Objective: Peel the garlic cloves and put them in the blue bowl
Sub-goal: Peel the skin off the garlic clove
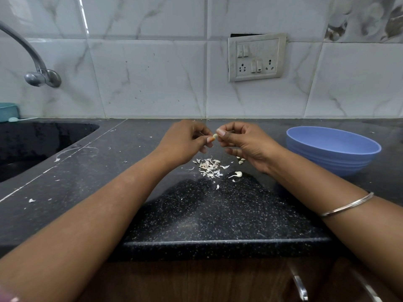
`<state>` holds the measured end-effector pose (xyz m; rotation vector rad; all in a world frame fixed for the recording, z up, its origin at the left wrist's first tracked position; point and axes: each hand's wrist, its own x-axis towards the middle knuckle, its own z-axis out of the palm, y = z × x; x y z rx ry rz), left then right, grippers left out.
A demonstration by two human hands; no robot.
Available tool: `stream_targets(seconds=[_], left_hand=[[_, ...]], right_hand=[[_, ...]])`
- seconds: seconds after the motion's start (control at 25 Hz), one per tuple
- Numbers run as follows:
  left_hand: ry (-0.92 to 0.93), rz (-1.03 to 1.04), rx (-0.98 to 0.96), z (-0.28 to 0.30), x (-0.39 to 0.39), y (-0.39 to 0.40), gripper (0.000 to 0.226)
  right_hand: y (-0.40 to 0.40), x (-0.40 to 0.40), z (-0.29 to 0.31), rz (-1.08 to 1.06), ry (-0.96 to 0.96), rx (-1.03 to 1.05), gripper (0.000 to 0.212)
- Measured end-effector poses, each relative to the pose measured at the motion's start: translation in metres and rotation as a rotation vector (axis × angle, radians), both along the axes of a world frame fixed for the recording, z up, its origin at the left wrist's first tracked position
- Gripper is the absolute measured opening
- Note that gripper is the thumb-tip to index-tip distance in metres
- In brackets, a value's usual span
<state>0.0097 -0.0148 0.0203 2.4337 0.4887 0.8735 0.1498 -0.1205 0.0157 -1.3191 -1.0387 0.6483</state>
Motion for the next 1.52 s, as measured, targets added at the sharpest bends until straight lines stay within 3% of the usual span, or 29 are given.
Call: stream_targets(seconds=[0.24, 0.76, 0.88, 1.04, 1.24, 1.52], left_hand=[[0.020, 0.014, -0.024, -0.0002, 0.0007, -0.0016, 0.009], [0.050, 0.112, 0.208, 0.0015, -0.0025, -0.0010, 0.010], [-0.009, 0.103, 0.138, 0.0013, -0.0018, -0.0022, 0.010], [-0.041, 0.125, 0.071, 0.0020, -0.0017, -0.0020, 0.035], [0.134, 0.017, -0.012, -0.0017, 0.0011, -0.0013, 0.018], [0.054, -0.034, -0.271, -0.0006, -0.0009, -0.0045, 0.010]], right_hand=[[0.0007, 0.0006, -0.0005, -0.005, 0.002, 0.013, 0.002], [0.0048, 0.0008, -0.0052, 0.005, -0.159, -0.020, 0.003], [0.0051, 0.0024, -0.0061, -0.013, -0.175, -0.030, 0.004], [0.0041, 0.0039, -0.0060, -0.031, -0.155, -0.029, 0.012], [0.0037, 0.0040, -0.0043, -0.028, -0.127, -0.014, 0.018], [0.0005, -0.0002, -0.0020, -0.022, -0.155, 0.006, 0.017]])
